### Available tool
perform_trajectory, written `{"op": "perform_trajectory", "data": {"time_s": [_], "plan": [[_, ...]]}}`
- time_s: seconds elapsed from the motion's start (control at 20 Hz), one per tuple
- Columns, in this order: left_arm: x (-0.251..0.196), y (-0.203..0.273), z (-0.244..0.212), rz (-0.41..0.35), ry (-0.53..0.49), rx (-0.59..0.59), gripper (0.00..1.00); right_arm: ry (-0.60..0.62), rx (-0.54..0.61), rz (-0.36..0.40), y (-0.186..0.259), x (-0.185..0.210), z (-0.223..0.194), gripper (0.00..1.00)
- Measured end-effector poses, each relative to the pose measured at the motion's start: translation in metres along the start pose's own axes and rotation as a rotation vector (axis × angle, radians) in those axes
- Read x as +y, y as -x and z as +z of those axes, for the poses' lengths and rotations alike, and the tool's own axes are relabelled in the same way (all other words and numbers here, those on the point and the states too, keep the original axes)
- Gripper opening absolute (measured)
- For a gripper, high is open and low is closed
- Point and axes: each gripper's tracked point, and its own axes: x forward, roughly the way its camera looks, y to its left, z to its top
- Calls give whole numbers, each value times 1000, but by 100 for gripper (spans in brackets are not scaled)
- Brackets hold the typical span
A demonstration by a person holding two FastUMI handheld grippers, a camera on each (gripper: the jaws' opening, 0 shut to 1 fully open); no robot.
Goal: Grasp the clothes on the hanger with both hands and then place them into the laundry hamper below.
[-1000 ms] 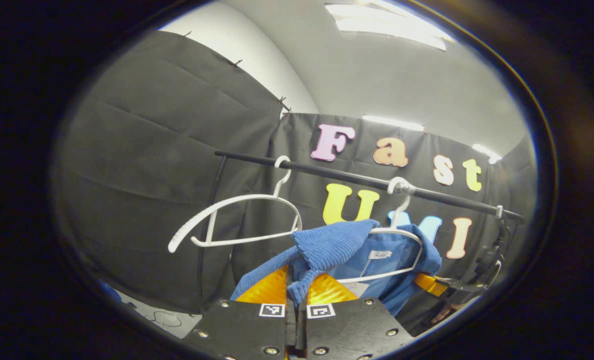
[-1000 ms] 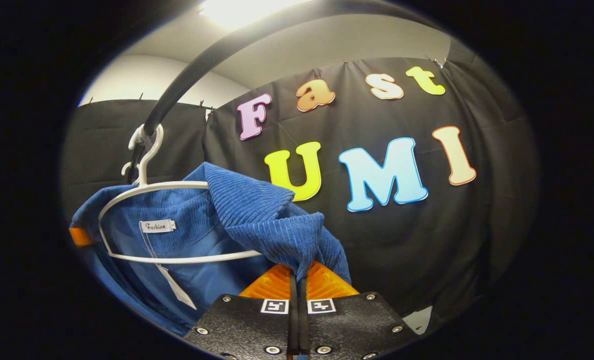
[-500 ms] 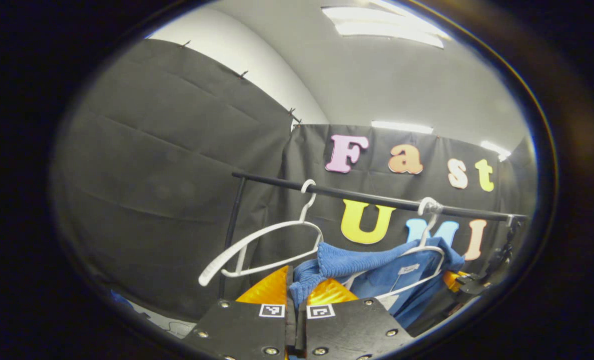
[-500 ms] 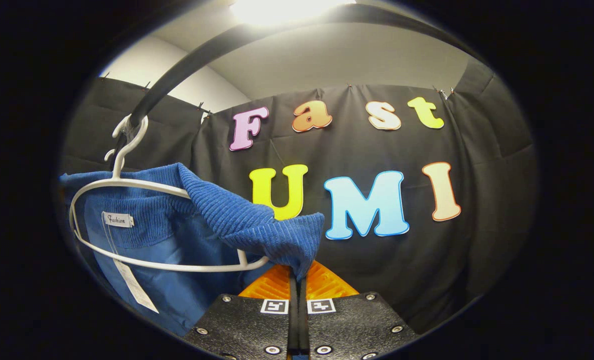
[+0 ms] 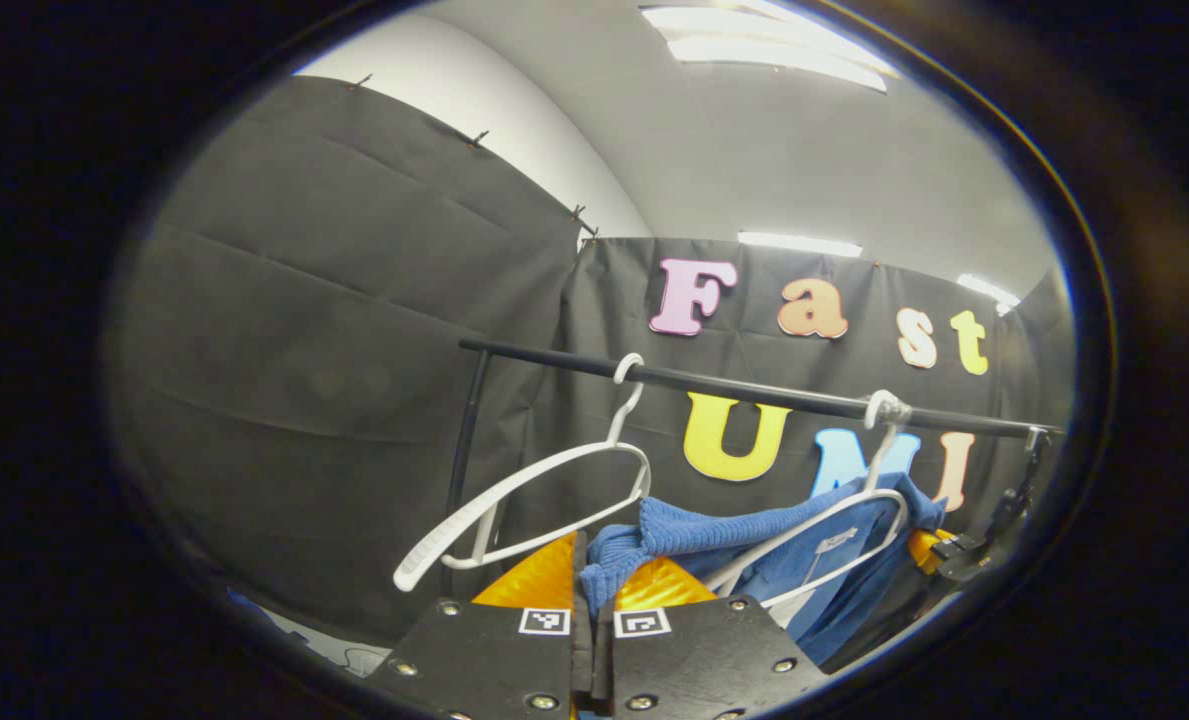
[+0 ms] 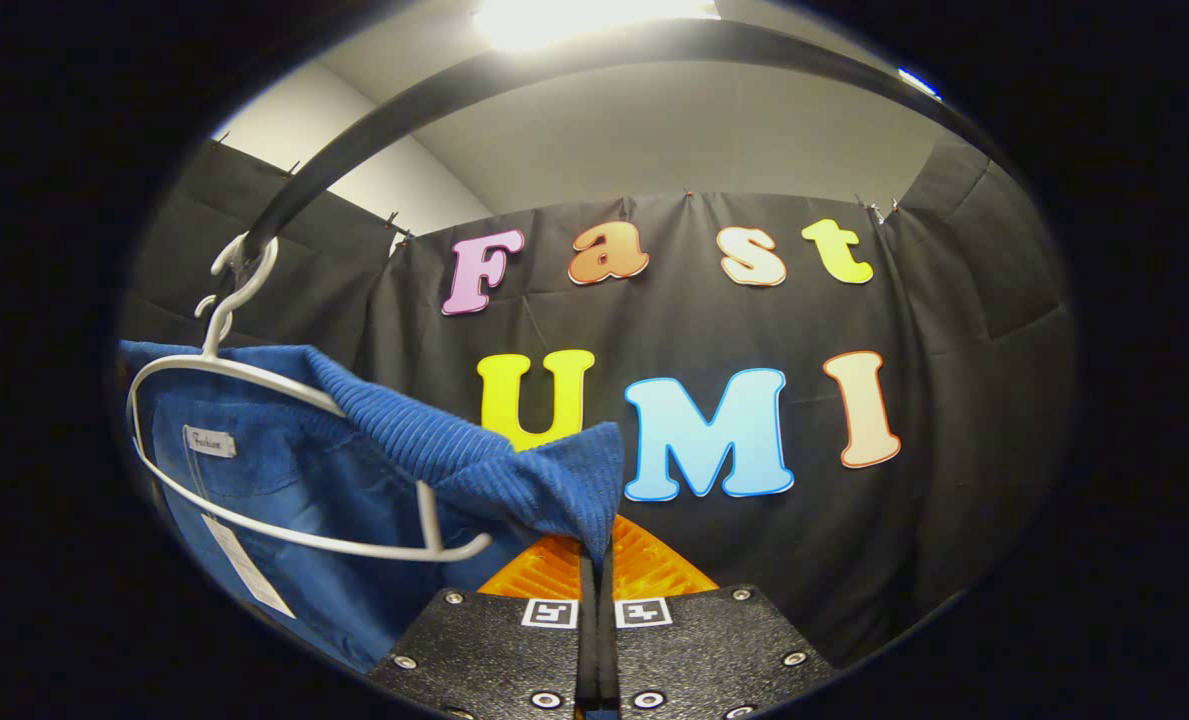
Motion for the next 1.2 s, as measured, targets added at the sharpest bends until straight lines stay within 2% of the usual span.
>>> {"op": "perform_trajectory", "data": {"time_s": [0.1,0.25,0.4,0.6,0.75,1.2], "plan": [[3,-1,8,-10,19,-19,1,-16,-1,7,-9,3,0,0],[8,-3,17,-9,-2,-42,1,56,-49,-10,-15,4,5,0],[10,-9,26,-47,-6,-42,0,80,-84,-2,-26,6,7,0],[17,-20,13,-98,26,12,1,122,-126,11,-35,10,11,0],[28,-34,-2,-93,61,66,0,197,-145,25,-37,15,5,0],[42,-37,-45,-78,103,142,1,275,-102,50,-41,20,-24,0]]}}
